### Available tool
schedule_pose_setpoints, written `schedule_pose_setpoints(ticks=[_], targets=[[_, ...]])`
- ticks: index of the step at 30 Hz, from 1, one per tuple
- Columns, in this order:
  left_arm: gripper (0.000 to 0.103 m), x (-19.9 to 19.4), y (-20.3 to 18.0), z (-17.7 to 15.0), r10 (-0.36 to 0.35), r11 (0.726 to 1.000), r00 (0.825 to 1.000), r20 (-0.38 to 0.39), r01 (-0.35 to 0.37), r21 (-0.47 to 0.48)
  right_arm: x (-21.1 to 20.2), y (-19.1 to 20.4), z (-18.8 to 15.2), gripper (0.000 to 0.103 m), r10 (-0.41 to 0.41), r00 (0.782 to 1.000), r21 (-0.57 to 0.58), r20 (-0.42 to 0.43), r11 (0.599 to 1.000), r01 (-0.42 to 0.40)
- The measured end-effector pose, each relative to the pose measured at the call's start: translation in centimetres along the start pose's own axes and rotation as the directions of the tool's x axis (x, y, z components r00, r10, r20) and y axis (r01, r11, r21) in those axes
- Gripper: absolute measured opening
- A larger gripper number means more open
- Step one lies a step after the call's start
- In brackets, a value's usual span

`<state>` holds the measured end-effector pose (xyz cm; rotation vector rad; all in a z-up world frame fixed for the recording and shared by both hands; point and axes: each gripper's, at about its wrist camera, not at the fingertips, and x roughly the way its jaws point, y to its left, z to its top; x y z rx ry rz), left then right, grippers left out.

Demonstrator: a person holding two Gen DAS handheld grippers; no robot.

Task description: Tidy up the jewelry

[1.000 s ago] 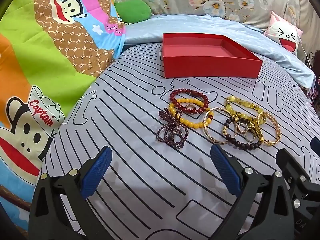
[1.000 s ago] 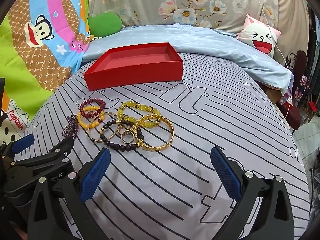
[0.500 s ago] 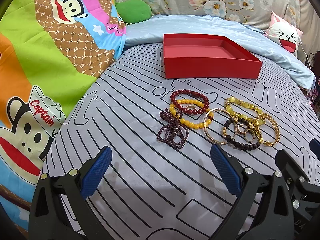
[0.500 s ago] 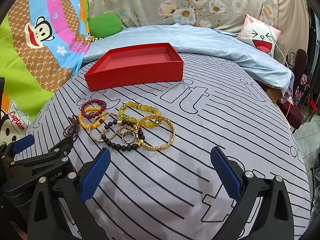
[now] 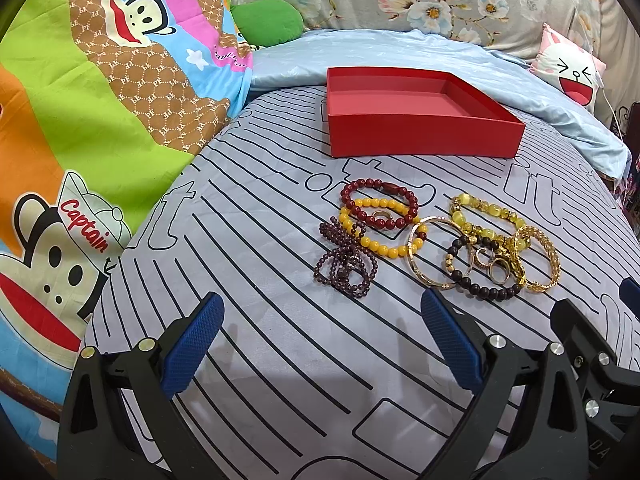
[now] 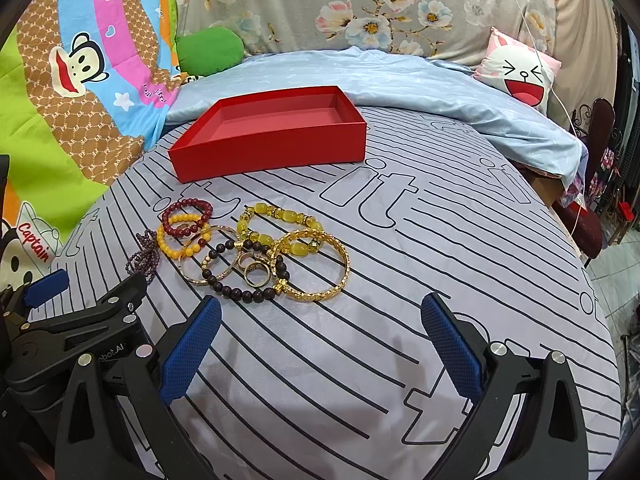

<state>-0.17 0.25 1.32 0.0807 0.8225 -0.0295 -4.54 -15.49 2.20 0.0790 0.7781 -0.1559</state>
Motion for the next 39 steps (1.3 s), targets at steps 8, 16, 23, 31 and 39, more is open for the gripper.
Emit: schedule_pose_setpoints(ticks=[8,16,23,31,39], targets=[[0.094,0.1,0.1,-0.1,-0.015,1.0,1.0,-0.013,0.015,-0.009,0.0,0.0,0.0,0.097,-0.001,1.0,0.0,0.001,1.0,0.001],[0.094,0.4,0.3,0.1,-0.049,0.998,0.998,-0.027,0.048,-0.029,0.3,-0.1,0.1,0.097,0.003,1.0,0.005,-0.011,1.0,-0.003],[0.095,1.4,2.2,0.4,-0.058,0.993,0.995,-0.075,0.05,-0.106,1.4,-0.6,0.8,0.096,0.018,0.999,0.024,-0.034,1.0,-0.017],[0.095,2.4,3.6,0.4,-0.048,0.989,0.998,-0.046,0.041,-0.143,3.5,-0.4,2.0,0.095,0.036,0.997,0.041,-0.062,0.999,-0.033],[0.095,2.9,2.7,0.7,-0.042,0.996,0.998,-0.053,0.038,-0.078,5.4,0.3,2.5,0.081,0.043,0.994,0.02,-0.096,0.999,-0.041]])
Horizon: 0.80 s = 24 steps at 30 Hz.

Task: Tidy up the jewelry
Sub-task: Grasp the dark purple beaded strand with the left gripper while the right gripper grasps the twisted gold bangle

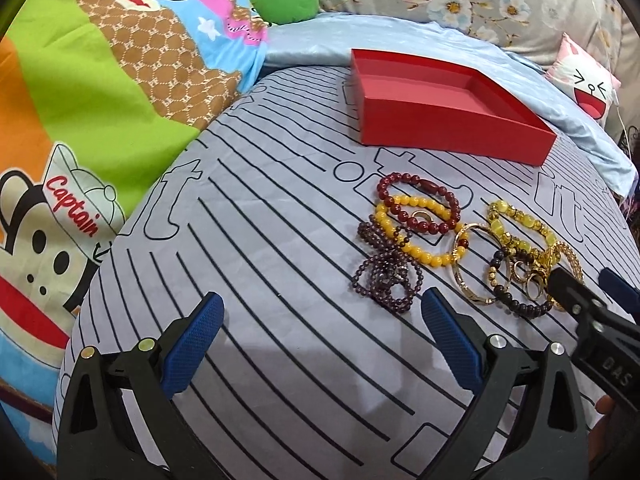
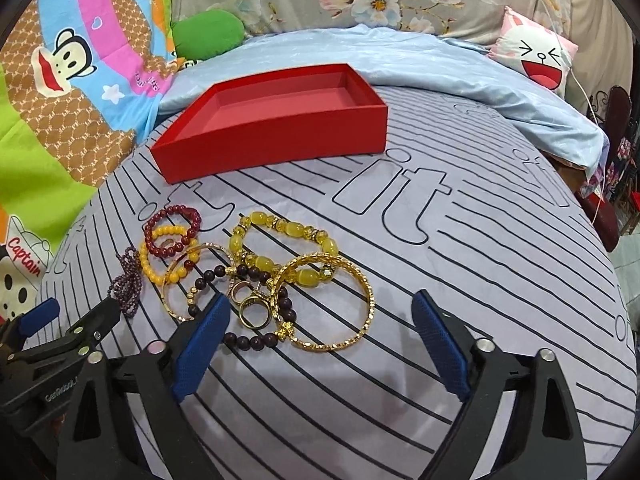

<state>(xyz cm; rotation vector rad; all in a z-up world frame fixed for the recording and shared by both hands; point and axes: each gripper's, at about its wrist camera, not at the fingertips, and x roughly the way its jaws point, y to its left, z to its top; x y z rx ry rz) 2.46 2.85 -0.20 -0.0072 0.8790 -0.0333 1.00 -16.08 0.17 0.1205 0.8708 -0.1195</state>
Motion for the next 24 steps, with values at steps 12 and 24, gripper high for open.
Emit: schedule_pose_setpoints(ticks=[12,24], targets=[[0.094,0.9,-0.8,0.1,-0.018,0.999,1.0,-0.011,0.019,0.033,1.4,0.4,0.1,0.056,0.006,0.999,-0.019,-0.033,1.0,-0.007],[0.084,2.0,-0.3,1.6,-0.044,0.999,0.999,-0.017,0.044,0.015,0.3,0.0,0.6,0.055,0.016,1.0,-0.003,-0.008,1.0,-0.016]])
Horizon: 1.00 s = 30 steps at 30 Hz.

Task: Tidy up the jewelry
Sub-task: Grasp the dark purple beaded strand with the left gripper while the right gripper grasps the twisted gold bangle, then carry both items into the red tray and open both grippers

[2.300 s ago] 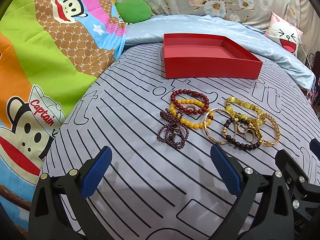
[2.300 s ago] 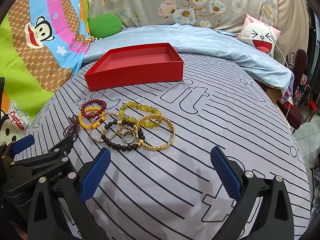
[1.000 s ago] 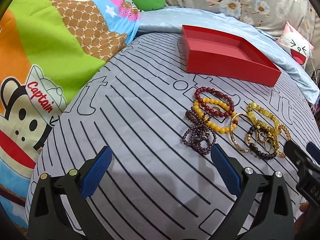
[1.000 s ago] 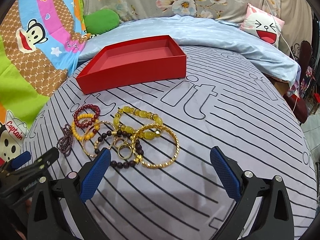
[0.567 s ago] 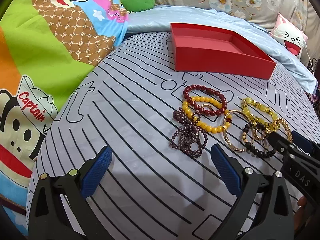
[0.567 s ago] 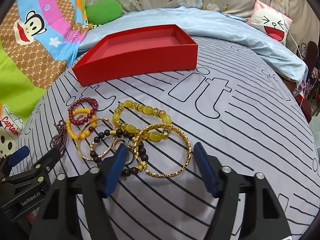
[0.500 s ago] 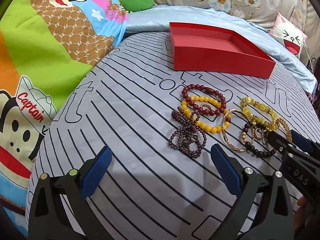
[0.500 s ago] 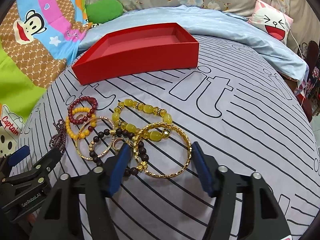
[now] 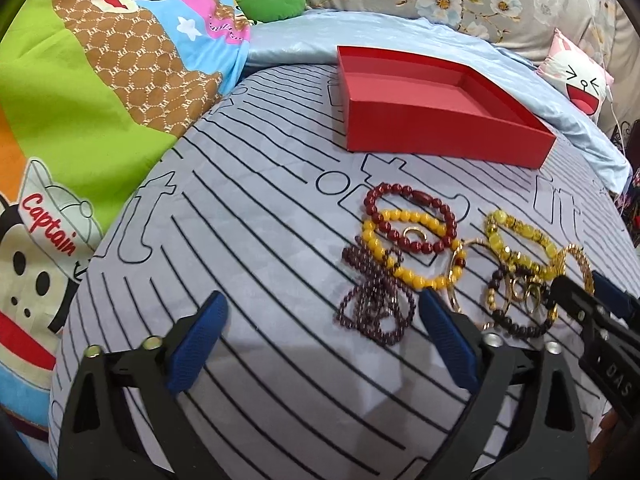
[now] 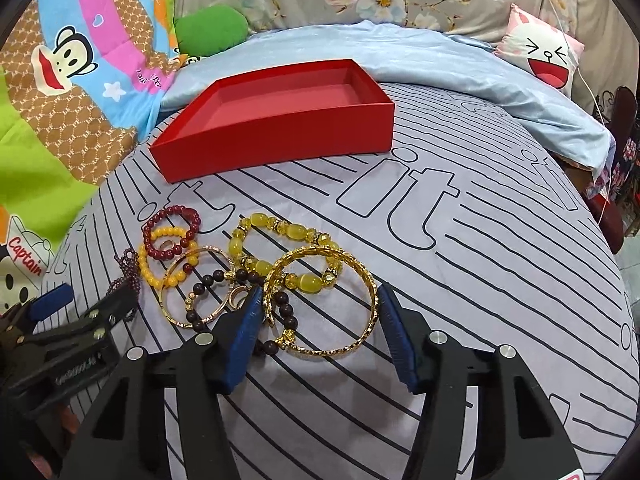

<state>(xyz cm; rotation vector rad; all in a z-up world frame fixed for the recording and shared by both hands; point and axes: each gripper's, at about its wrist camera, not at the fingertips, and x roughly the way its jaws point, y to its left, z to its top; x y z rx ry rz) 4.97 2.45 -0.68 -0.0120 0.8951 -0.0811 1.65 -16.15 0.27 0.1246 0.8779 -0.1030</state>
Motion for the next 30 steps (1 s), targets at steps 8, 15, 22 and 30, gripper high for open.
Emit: schedule_pose_setpoints(ticks=[8,15,22,30], targets=[[0.047,0.4,-0.1,0.2,-0.061,0.998,0.998,-0.019,0.061,-0.003,0.0,-0.3,0.0,0.056,0.003,1.0,0.016,-0.008,1.0,-0.003],[0.009,-0.1,-1.3,0.0,-0.143,0.989,0.989,-0.032,0.144,0.029,-0.4,-0.1,0.0,0.056,0.014,1.0,0.009,-0.006,1.0,-0.014],[0.007,-1.4,-1.2,0.2,-0.155,0.987,0.987,-0.038,0.157,0.035,-1.6,-0.2,0.3,0.056,0.02,1.0,-0.001,0.016,1.0,-0.02],[0.006,-3.9,-1.8,4.0,-0.169,0.984,0.986,0.013,0.167,0.067,-2.6,-0.6,3.2,0.056,0.053,0.998,-0.008,0.034,0.999,-0.053]])
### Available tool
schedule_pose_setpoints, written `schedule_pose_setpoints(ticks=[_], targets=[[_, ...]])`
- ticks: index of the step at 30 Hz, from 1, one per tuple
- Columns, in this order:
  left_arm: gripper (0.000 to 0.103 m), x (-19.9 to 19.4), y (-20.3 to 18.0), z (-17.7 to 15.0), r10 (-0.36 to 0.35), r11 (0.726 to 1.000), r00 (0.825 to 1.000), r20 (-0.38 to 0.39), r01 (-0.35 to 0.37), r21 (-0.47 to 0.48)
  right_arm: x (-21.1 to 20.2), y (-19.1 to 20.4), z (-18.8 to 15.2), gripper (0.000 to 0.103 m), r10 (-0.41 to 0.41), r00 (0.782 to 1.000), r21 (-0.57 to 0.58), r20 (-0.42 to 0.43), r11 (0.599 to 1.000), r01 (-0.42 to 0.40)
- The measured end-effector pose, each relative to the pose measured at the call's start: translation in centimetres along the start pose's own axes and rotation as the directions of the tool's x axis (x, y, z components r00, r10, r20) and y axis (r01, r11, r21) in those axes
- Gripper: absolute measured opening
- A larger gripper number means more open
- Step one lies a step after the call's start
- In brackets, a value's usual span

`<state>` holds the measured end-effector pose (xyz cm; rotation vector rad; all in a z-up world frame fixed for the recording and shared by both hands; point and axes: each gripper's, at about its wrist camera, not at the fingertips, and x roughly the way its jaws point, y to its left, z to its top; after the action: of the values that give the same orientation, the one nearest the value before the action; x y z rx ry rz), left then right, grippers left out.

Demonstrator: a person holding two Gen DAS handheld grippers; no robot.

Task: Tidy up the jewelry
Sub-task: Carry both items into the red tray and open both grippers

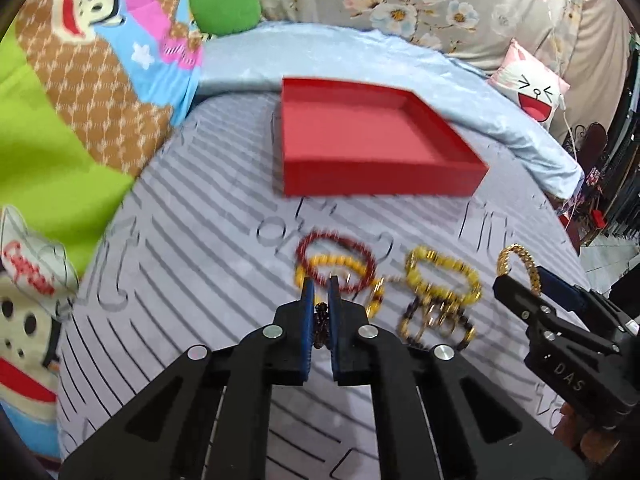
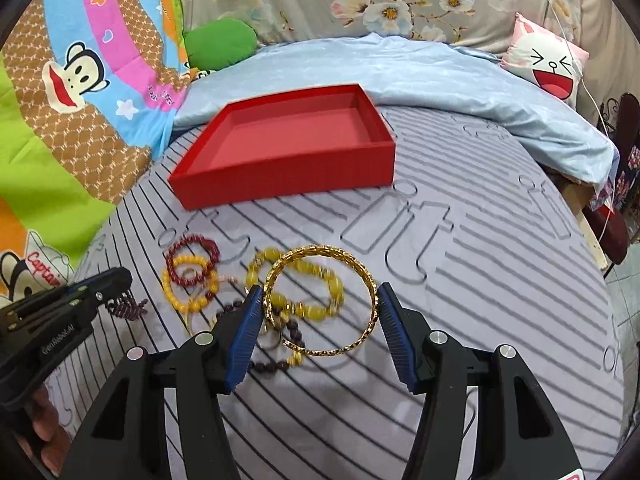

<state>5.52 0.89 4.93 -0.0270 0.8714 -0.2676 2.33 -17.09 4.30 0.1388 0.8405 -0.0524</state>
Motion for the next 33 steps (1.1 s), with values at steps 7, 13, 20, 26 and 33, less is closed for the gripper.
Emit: schedule_pose_setpoints(ticks=[7,13,20,26,33], targets=[[0.006,0.4,-1.1,7.2,-0.025,0.997,0.997,0.07,0.019,0.076,1.3,-0.3,7.1,0.056,0.038,0.999,-0.033,0.024,0.999,-0.037],[0.006,3.6,-1.9,14.6,-0.023,0.992,0.991,0.129,0.006,0.128,5.5,-0.7,15.0,0.056,0.073,0.997,-0.032,0.016,0.997,-0.072],[0.006,11.0,-1.4,20.5,-0.046,0.989,0.996,0.081,0.034,0.145,13.2,-0.2,21.5,0.056,0.08,0.996,-0.07,-0.047,0.994,-0.083],[0.0,16.9,-0.9,22.8,-0.044,0.987,0.998,0.035,0.038,0.156,19.4,-0.2,23.8,0.056,0.073,0.99,-0.078,-0.12,0.993,-0.083],[0.0,20.5,-0.6,24.2,-0.042,0.987,0.999,0.015,0.039,0.158,23.3,-0.9,23.6,0.056,0.048,0.982,-0.042,-0.181,0.998,-0.057]])
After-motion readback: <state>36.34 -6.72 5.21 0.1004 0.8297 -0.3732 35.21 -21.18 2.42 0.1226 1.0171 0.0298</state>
